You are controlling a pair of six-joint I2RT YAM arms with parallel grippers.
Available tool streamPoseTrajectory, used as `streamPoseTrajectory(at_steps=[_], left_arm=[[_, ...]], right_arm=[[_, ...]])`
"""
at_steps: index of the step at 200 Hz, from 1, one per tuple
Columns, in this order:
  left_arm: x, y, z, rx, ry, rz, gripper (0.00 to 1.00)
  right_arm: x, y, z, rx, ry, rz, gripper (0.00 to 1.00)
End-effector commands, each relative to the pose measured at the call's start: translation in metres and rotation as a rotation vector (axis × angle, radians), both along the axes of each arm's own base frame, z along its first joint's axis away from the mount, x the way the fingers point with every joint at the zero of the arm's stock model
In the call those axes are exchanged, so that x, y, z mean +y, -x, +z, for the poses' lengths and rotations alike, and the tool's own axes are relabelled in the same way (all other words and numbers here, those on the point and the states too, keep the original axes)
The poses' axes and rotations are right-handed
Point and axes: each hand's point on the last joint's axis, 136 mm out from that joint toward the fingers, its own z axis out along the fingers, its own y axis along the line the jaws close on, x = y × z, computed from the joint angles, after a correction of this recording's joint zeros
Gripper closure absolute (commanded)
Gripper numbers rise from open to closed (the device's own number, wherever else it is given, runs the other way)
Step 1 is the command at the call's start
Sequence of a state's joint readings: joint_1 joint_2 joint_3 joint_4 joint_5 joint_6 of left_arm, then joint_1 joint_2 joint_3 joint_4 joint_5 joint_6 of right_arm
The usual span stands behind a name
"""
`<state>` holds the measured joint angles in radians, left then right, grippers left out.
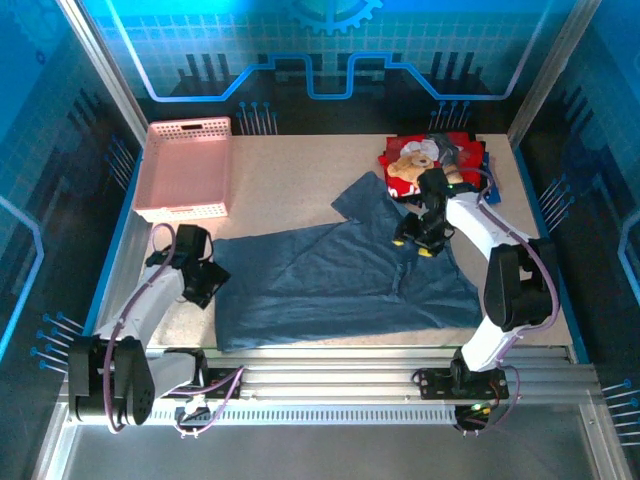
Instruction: Fold and stack the t-shirts
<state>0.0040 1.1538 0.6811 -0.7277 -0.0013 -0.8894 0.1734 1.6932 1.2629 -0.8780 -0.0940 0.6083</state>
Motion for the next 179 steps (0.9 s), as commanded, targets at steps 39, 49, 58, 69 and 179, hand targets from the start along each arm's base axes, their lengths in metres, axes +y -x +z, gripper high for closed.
streamPoseTrajectory(at_steps=[39, 49, 58, 69, 179], left_arm=[[-0.034, -0.043, -0.019, -0.030, 0.137, -0.065, 0.48], [-0.033, -0.047, -0.027, -0.007, 0.134, -0.068, 0.50], [-0.032, -0.049, -0.034, 0.013, 0.126, -0.072, 0.50], [-0.027, -0.049, -0.041, 0.034, 0.111, -0.065, 0.50], [0.033, -0.018, -0.066, 0.112, 0.122, 0.061, 0.45]], right_arm=[[0.025, -0.046, 0.026, -0.114, -0.067, 0.098, 0.27], [0.029, -0.054, 0.026, -0.115, -0.070, 0.104, 0.27], [0.032, -0.060, 0.025, -0.116, -0.070, 0.104, 0.27], [0.034, -0.068, 0.024, -0.121, -0.065, 0.099, 0.27], [0.066, -0.166, 0.016, -0.184, -0.048, 0.096, 0.25]])
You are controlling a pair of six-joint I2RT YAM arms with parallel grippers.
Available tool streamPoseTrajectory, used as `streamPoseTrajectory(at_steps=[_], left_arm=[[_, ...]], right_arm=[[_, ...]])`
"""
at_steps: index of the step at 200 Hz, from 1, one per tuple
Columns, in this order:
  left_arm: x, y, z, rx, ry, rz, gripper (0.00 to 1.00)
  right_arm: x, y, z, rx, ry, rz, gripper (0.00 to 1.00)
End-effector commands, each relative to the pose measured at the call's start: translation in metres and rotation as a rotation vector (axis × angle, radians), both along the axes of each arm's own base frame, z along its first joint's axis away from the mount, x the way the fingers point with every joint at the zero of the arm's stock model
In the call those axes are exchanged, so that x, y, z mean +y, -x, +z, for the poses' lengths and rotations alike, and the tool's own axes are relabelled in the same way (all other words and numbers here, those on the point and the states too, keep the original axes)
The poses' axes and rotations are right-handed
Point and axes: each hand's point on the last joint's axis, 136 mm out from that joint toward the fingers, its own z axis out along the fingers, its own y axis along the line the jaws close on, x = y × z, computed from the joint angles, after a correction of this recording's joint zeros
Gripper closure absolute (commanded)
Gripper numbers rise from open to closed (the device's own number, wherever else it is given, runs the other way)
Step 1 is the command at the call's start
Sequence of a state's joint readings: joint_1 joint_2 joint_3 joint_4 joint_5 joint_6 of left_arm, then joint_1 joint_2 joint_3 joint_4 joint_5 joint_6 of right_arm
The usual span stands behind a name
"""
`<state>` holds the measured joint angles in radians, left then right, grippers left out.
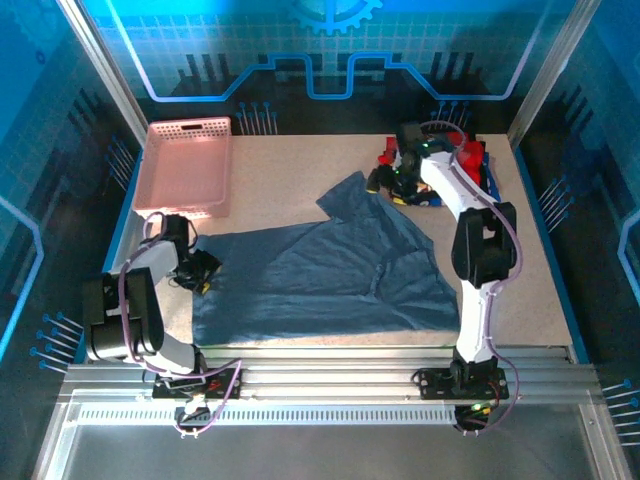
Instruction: Fold and stack the t-shirts
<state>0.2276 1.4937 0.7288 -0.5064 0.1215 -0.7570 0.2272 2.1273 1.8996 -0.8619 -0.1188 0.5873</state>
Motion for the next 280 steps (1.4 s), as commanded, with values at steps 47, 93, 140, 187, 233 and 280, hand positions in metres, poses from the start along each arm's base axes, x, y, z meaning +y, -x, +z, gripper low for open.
streamPoseTrajectory(at_steps=[47, 93, 140, 187, 233, 280], left_arm=[[0.004, -0.008, 0.055, -0.114, -0.053, 0.001, 0.28], [0.026, -0.041, 0.091, -0.252, -0.108, -0.028, 0.26], [0.040, -0.064, 0.080, -0.310, -0.080, 0.009, 0.27], [0.050, -0.080, 0.065, -0.302, -0.070, 0.023, 0.31], [0.054, -0.090, 0.049, -0.277, -0.050, 0.019, 0.35], [0.060, -0.100, 0.034, -0.248, -0.039, 0.018, 0.36]], right_arm=[[0.019, -0.081, -0.024, -0.064, 0.051, 0.104, 0.29], [0.021, -0.121, -0.047, -0.188, 0.046, 0.138, 0.40], [0.027, -0.139, -0.064, -0.241, 0.014, 0.152, 0.41], [0.027, -0.146, -0.079, -0.242, -0.008, 0.137, 0.42], [0.037, -0.151, -0.087, -0.255, -0.061, 0.142, 0.46], [0.040, -0.157, -0.093, -0.245, -0.120, 0.077, 0.80]])
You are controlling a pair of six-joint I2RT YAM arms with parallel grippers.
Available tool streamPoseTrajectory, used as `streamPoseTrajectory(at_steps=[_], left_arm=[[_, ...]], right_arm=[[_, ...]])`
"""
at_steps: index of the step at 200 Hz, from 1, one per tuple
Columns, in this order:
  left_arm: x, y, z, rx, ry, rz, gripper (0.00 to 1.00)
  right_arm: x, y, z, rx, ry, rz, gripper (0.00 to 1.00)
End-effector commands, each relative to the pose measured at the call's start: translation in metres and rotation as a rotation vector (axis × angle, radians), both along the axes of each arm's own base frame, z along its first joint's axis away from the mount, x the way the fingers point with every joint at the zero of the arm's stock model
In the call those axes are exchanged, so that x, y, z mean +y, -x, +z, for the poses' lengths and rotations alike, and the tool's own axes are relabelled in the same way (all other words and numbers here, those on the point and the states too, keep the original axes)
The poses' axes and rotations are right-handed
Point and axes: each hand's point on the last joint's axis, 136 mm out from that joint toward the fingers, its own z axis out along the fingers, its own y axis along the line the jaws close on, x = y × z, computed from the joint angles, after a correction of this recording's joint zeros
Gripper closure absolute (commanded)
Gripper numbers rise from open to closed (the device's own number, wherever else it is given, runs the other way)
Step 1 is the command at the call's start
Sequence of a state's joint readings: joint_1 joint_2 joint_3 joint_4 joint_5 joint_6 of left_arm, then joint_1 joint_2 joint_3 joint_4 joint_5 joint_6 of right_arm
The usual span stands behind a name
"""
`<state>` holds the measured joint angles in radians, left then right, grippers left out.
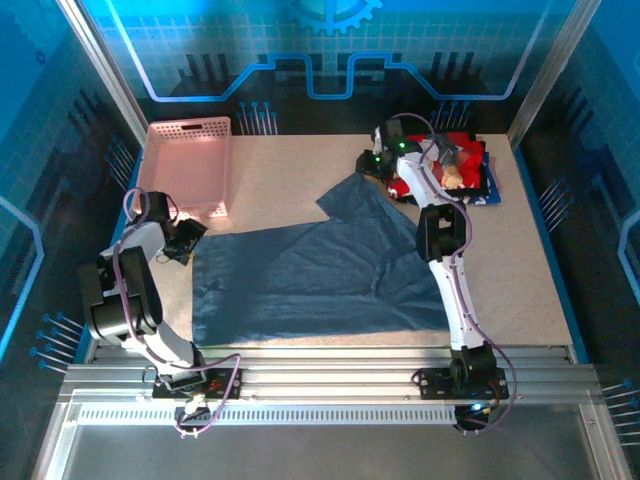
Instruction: Fold and stack the t-shirts
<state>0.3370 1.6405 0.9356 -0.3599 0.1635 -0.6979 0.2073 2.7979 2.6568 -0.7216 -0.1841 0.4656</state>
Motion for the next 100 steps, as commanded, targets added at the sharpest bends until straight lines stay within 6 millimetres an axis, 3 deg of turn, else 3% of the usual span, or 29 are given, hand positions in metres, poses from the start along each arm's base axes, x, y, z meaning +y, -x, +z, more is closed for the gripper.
streamPoseTrajectory(at_steps=[1, 40, 66, 100], left_arm=[[0.007, -0.016, 0.003, -0.030, -0.002, -0.022, 0.37], [0.016, -0.027, -0.008, 0.002, -0.021, -0.026, 0.41], [0.021, -0.031, -0.018, 0.033, -0.033, -0.029, 0.44], [0.022, -0.035, -0.024, 0.048, -0.032, -0.041, 0.48]], right_arm=[[0.007, -0.006, -0.008, 0.010, -0.069, -0.032, 0.80], [0.004, -0.014, 0.017, -0.043, -0.060, -0.072, 0.94], [0.008, -0.013, 0.028, -0.053, -0.077, -0.062, 0.95], [0.010, -0.008, 0.027, -0.034, -0.075, -0.056, 0.95]])
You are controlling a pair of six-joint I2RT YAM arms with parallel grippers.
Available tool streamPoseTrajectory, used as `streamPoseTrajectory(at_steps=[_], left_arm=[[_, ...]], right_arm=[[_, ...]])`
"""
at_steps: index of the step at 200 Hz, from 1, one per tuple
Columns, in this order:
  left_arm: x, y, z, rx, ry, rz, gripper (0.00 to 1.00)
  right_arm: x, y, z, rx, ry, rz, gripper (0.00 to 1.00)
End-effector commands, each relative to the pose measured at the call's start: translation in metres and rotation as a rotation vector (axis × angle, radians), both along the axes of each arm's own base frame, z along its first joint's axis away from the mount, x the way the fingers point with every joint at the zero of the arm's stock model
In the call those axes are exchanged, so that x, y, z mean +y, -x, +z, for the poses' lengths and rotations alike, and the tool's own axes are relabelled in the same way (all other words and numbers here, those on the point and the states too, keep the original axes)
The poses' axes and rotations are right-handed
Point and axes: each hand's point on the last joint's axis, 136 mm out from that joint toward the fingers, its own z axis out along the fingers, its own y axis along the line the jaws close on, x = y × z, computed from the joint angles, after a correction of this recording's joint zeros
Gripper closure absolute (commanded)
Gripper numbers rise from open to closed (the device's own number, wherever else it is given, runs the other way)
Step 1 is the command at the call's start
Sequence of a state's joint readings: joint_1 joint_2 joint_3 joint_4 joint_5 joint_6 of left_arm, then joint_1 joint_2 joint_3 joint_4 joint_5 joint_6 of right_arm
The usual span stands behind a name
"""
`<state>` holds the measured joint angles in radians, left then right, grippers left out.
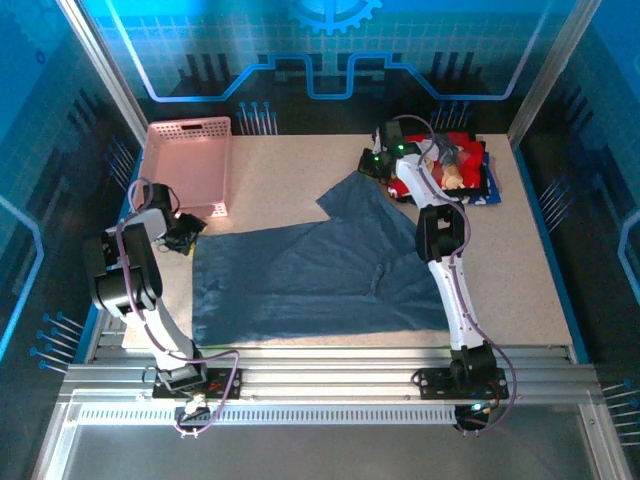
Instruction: Fold and stack the t-shirts
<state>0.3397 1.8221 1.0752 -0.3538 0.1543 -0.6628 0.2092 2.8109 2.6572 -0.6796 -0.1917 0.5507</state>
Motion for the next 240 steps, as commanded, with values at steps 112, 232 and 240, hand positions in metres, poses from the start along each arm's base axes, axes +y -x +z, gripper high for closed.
streamPoseTrajectory(at_steps=[112, 232, 240], left_arm=[[0.001, 0.014, -0.022, 0.129, 0.004, -0.074, 1.00], [0.001, 0.007, 0.038, -0.030, -0.040, -0.086, 1.00], [0.000, 0.006, 0.042, -0.042, -0.040, -0.091, 1.00]], right_arm=[[0.007, -0.004, 0.065, -0.092, -0.042, -0.011, 0.95], [0.006, -0.002, 0.099, -0.141, -0.055, 0.012, 0.96], [0.005, -0.002, 0.101, -0.147, -0.052, 0.013, 0.95]])
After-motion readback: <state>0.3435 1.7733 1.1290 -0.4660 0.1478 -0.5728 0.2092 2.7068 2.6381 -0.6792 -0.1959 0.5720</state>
